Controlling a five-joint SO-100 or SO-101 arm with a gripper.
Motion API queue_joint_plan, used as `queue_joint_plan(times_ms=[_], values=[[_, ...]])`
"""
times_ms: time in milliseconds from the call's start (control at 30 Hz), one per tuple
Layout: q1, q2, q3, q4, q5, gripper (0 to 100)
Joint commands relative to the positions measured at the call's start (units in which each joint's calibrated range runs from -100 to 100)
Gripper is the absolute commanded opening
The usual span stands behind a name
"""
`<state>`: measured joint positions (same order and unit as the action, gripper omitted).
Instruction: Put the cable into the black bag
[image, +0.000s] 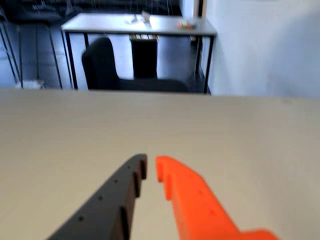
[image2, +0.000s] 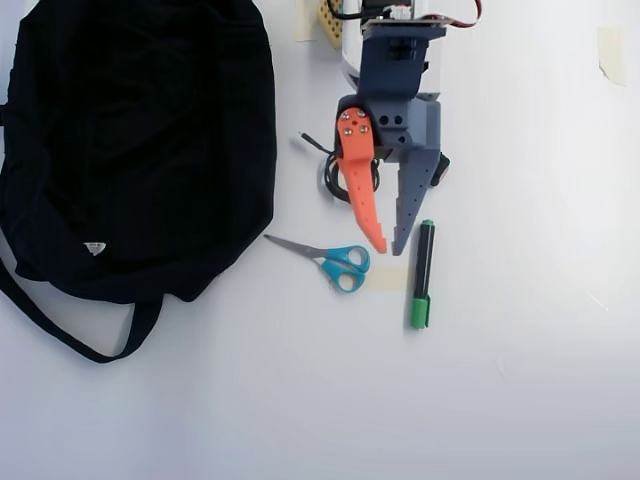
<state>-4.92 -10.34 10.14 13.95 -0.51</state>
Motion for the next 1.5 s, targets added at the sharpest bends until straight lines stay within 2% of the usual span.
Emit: queue_joint_plan(times_ms=[0,1067,1467], values=[[0.81,-0.29,-2.77,-1.21,0.20,2],[-2.33,-1.28,-0.98,0.26,0.09,2],[-1.81,-1.61,-0.89,20.84,0.30,3]])
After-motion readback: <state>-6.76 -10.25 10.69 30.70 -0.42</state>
